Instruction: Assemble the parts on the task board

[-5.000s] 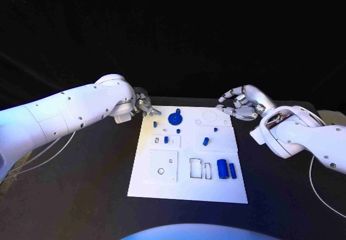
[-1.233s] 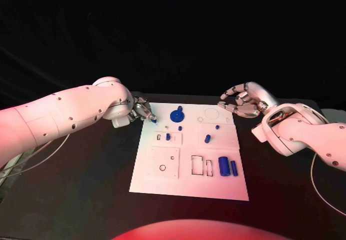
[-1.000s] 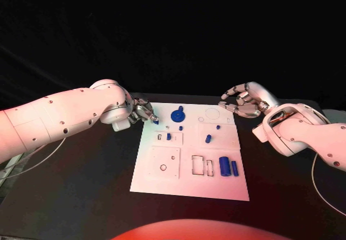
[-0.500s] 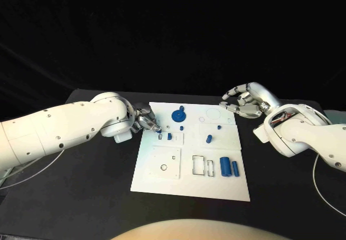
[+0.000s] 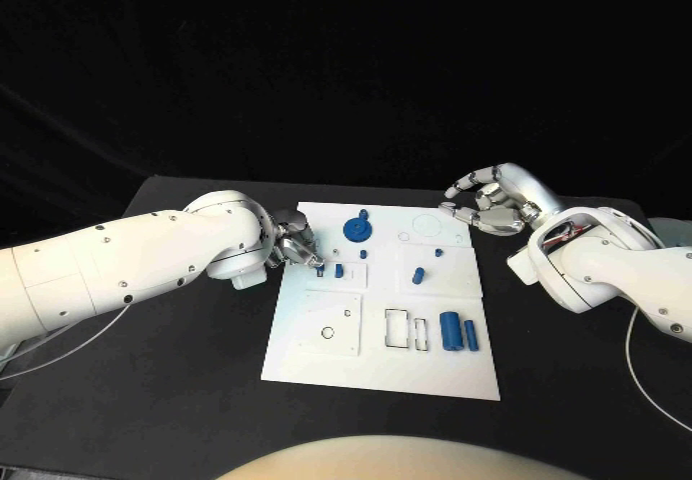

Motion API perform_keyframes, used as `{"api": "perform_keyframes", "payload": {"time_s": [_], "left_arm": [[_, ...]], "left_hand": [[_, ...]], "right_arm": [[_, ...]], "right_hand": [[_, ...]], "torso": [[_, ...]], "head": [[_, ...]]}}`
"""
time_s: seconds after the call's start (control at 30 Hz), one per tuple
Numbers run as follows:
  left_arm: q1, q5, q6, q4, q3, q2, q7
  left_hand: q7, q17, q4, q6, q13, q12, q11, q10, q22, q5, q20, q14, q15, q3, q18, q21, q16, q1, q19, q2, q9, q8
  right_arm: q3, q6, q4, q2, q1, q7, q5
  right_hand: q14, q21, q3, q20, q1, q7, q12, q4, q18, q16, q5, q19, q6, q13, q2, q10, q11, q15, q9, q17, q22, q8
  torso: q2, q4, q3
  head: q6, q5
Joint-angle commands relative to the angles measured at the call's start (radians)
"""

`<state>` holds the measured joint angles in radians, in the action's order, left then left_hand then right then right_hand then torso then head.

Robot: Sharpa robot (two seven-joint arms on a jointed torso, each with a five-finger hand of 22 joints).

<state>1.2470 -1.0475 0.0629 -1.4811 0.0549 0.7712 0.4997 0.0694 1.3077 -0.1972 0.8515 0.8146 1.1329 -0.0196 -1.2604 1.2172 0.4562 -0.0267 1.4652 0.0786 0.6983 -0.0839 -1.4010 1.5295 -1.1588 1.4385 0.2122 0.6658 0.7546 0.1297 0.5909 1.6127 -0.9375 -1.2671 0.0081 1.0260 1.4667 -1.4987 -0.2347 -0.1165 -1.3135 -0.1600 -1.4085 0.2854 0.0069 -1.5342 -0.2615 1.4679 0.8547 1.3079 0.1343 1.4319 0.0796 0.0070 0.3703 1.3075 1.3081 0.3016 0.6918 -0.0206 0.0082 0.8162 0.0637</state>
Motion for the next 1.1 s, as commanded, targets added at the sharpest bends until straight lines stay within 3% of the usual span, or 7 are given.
{"api": "perform_keyframes", "payload": {"time_s": [0.03,1.1], "left_arm": [[-0.001,-0.037,0.018,0.002,0.0,-0.004,0.0],[-0.01,-0.059,0.075,0.027,0.005,-0.025,0.008]], "left_hand": [[-0.011,0.182,0.192,0.017,0.003,0.007,-0.002,-0.008,0.001,0.008,0.003,0.085,0.005,0.188,0.014,-0.005,0.006,0.004,0.007,-0.002,0.001,0.003],[-0.011,0.182,0.193,0.017,0.002,0.007,-0.002,-0.008,0.002,0.012,0.003,0.085,0.005,0.188,0.014,-0.005,0.006,0.006,0.007,-0.002,0.001,0.003]], "right_arm": [[0.0,-0.009,0.001,0.001,0.001,0.004,0.004],[0.0,-0.008,0.0,0.001,0.004,0.006,0.004]], "right_hand": [[0.079,0.002,-0.006,0.008,0.005,0.002,-0.002,0.001,0.015,0.003,-0.003,0.054,-0.007,0.115,-0.002,-0.001,-0.005,-0.005,-0.001,0.163,0.202,0.006],[0.079,0.003,-0.009,0.009,0.006,0.002,-0.001,0.001,0.015,0.004,-0.009,0.054,-0.007,0.114,0.0,-0.001,-0.005,-0.005,-0.001,0.162,0.201,0.008]], "torso": [[0.0,-0.0001,0.0008],[-0.001,-0.0003,0.0005]], "head": [[0.001,0.0],[0.011,0.0]]}}
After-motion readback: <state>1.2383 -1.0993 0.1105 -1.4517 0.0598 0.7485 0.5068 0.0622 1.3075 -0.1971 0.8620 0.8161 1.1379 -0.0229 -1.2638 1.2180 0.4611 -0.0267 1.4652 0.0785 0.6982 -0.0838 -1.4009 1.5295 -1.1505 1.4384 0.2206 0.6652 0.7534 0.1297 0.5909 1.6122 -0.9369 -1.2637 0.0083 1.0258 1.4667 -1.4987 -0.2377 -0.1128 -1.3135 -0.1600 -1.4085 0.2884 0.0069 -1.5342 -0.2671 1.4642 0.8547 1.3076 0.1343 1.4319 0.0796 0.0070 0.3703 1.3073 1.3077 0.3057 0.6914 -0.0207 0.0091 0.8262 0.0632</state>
